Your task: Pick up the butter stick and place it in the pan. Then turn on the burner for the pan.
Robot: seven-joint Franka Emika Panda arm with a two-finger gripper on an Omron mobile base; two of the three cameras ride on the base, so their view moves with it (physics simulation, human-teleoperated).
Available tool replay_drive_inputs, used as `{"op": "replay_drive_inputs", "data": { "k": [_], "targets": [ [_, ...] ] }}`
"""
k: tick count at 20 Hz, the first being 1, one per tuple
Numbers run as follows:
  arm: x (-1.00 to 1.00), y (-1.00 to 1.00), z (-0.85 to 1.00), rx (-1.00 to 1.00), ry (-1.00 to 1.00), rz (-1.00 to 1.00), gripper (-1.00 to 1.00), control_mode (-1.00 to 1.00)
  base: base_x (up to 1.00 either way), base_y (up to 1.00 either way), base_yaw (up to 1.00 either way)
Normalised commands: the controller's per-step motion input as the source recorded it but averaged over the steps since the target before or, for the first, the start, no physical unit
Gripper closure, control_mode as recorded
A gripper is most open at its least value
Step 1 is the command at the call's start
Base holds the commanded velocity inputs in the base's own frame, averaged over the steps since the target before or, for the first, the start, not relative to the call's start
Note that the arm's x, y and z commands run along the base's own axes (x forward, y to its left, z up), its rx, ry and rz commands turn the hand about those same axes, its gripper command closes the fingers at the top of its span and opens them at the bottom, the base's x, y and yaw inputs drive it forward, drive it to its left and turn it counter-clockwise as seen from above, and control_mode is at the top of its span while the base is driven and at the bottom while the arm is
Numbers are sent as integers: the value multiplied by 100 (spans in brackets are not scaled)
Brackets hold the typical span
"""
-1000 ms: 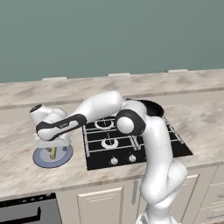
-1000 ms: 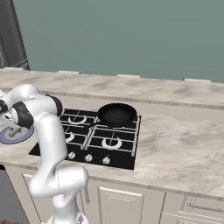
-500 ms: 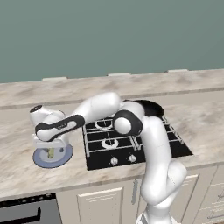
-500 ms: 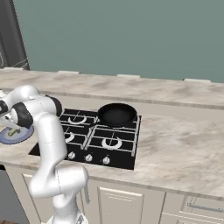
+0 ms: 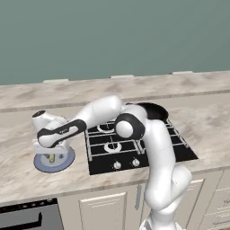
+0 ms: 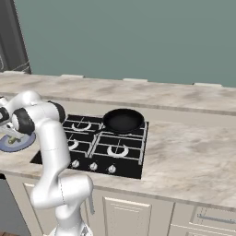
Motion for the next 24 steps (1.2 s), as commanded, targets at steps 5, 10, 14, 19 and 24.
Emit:
{"op": "replay_drive_inputs", "data": {
  "k": [5, 10, 14, 19, 24],
  "targets": [
    [1, 0, -8, 1, 0, 0, 100, -100, 0, 0, 0],
    [-10, -9, 1, 2, -2, 0, 100, -100, 0, 0, 0],
    [-52, -29, 36, 0, -25, -3, 100, -100, 0, 0, 0],
    [-68, -53, 53, 0, -35, -7, 100, -100, 0, 0, 0],
    [-58, -61, 72, 0, -39, -8, 100, -100, 0, 0, 0]
  ]
}}
